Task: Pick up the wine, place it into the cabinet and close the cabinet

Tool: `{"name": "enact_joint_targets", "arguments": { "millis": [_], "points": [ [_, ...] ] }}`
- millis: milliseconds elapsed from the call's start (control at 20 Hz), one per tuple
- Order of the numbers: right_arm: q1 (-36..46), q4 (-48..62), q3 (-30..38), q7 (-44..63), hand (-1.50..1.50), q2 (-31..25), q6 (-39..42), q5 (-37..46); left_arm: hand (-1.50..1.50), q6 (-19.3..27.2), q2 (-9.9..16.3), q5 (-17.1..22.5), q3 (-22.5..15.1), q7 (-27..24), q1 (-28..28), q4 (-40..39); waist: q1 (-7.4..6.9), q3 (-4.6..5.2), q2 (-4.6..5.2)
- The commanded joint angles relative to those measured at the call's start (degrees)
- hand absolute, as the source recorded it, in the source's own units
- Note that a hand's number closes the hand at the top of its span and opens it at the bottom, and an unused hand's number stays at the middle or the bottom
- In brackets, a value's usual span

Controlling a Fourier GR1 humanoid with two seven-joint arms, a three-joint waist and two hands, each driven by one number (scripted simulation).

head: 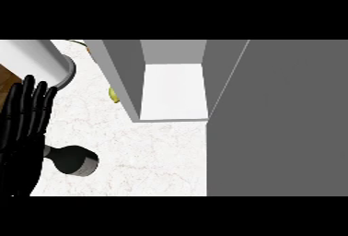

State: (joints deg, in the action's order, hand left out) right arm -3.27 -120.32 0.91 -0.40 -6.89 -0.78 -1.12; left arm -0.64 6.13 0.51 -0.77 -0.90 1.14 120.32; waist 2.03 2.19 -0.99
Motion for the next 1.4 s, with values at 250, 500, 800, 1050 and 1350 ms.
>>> {"name": "enact_joint_targets", "arguments": {
  "millis": [250, 500, 800, 1050, 1350],
  "points": [
    [-9.41, -9.71, -2.94, 0.09, -1.5, 0.28, 3.3, -0.29, -1.5, 0.35, 0.06, -1.47, 3.4, -5.72, 5.6, 3.26, -1.97, -2.18, 0.85],
    [-8.63, -14.58, -10.48, 9.14, -1.5, -0.95, 8.76, -8.16, -1.5, 4.5, -5.71, 10.44, -1.91, 10.26, 3.58, 8.76, -1.97, -2.19, 0.74],
    [-4.76, -20.27, -7.58, 18.79, -1.5, -1.92, 7.13, -11.76, -1.5, 13.22, -6.1, 3.75, -11.97, 11.09, 2.43, 10.03, -1.87, -2.19, 0.93],
    [-2.01, -23.22, -8.94, 24.69, -1.5, -1.51, 5.37, -10.75, -1.5, 17.99, -6.12, -2.96, -20.35, 16.56, 4.94, 16.7, -2.06, -2.2, 0.9],
    [-3.67, -20.77, -6.6, 20.42, -1.5, -0.59, 7.57, -11.79, -1.5, 23.27, -6.12, -10.45, -22.3, 26.94, -4.4, 18.91, -1.81, -2.23, 0.93]
  ]
}}
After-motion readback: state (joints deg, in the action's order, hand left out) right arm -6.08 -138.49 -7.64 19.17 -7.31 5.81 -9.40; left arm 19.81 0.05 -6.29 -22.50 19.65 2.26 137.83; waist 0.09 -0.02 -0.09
